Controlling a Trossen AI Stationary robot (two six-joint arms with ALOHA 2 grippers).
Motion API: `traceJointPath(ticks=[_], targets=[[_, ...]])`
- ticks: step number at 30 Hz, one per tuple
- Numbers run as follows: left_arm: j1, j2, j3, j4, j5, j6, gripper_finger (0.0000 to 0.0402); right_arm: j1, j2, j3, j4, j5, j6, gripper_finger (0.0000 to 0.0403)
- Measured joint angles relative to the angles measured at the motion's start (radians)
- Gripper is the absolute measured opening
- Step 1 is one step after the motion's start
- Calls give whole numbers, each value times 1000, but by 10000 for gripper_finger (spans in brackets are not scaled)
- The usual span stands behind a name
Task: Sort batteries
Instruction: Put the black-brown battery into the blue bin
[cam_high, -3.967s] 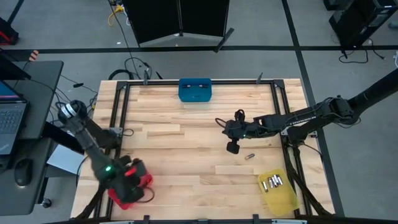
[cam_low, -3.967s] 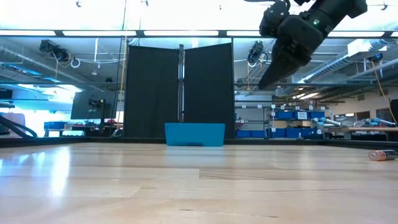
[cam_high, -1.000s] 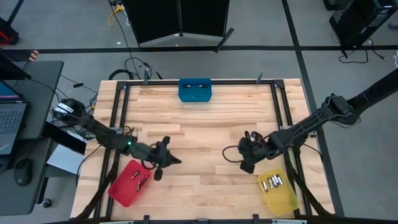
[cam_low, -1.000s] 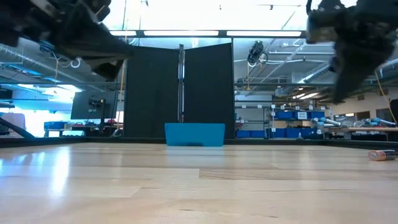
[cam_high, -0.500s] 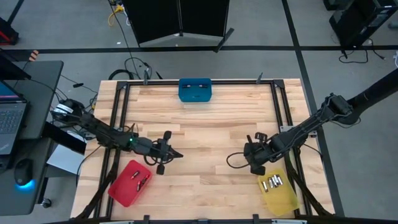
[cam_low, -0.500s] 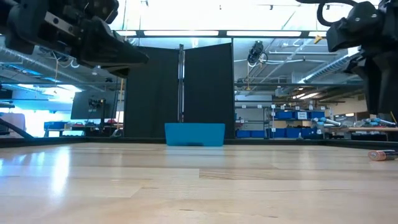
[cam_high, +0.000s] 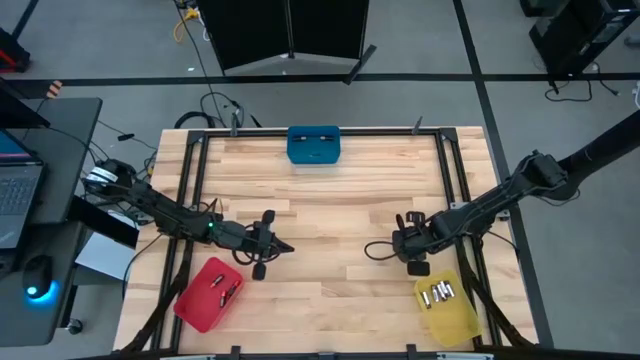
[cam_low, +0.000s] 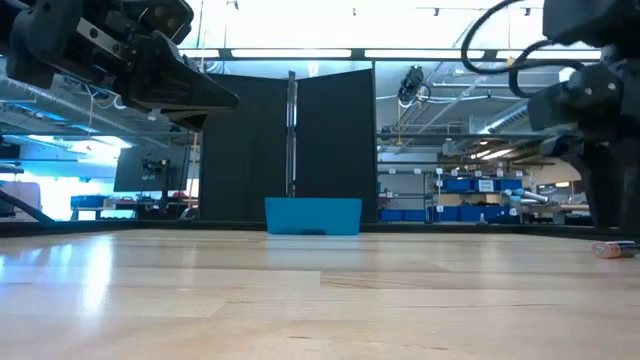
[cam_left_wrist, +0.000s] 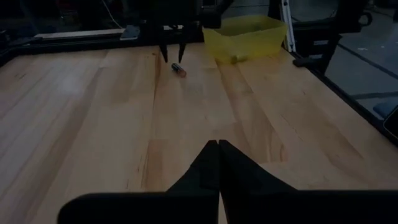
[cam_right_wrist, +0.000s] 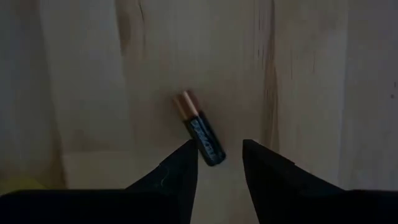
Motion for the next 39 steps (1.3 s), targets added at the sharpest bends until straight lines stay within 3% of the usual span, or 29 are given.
traceJointPath(ticks=[14,24,27,32,39], targets=[[0,0,0,-17,-40,-10,6,-58,-5,-131,181,-50,-68,130],[8,11,0,-16,-100,13,6,-134,-3,-131,209,-104,-129,56],[24,11,0,-14,-105,14,6,-166,1,-120,231,-103,-153,56],[27,11,0,-23,-177,15,6,-230,0,-98,488,76,-275,56],[27,11,-70,60,-231,-13,6,-444,2,-83,791,77,-371,58]])
